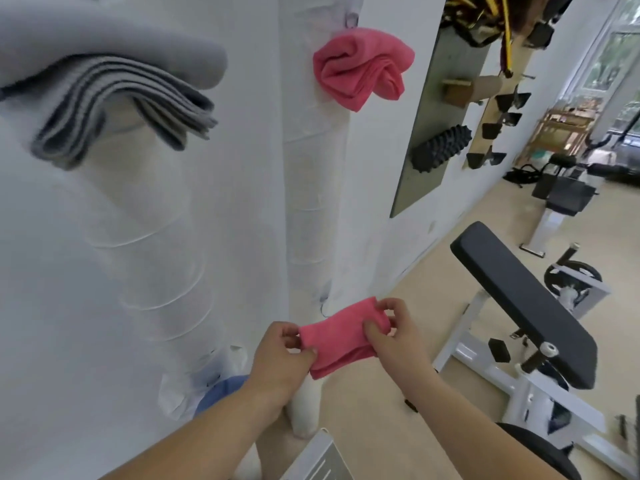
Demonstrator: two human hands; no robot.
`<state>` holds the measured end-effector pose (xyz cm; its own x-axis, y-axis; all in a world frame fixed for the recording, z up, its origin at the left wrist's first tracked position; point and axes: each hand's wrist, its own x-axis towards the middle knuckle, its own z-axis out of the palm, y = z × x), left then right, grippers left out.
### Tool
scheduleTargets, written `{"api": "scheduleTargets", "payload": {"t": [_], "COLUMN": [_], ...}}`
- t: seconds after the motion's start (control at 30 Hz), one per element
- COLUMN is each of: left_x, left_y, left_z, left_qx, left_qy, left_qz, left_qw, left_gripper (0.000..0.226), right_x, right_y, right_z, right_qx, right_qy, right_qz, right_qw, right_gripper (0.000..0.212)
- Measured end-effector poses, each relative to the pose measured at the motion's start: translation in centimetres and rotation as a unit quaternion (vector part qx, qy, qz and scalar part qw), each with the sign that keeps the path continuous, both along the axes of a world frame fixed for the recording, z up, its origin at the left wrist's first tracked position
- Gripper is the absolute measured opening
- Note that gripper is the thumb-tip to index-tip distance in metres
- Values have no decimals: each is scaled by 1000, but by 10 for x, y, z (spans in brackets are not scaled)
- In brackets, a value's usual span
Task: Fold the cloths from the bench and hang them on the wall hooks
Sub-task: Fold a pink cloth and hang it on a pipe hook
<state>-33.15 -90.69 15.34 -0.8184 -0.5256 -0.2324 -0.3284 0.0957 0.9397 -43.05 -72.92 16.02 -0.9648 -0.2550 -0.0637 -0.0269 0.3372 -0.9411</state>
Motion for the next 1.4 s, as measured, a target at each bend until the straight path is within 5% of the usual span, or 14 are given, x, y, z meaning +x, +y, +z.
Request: {"api": "scheduleTargets", "payload": {"t": [0.7, 0.83, 1.0, 1.4], "left_x": [-168, -172, -167, -158], "left_y": [-39, -41, -35, -18], "left_z": [-130, -132, -143, -147], "left_qx": [-1, -214, -417, -260], "left_qy": [-123, -92, -43, -67], "left_qz": [90, 75, -165, -153], "left_qw": [988, 970, 893, 951], "left_gripper": [20, 23, 14, 71], "right_x": [-165, -168, -170, -170], "right_y": [-77, -82, -83, -86], "right_z": [-152, -155, -142, -141], "right_qx": [161, 210, 267, 168], "right_qy": [-35, -34, 66, -62], "right_qz": [120, 133, 150, 219], "right_qw": [979, 968, 950, 959], "right_gripper": [31, 33, 25, 36]}}
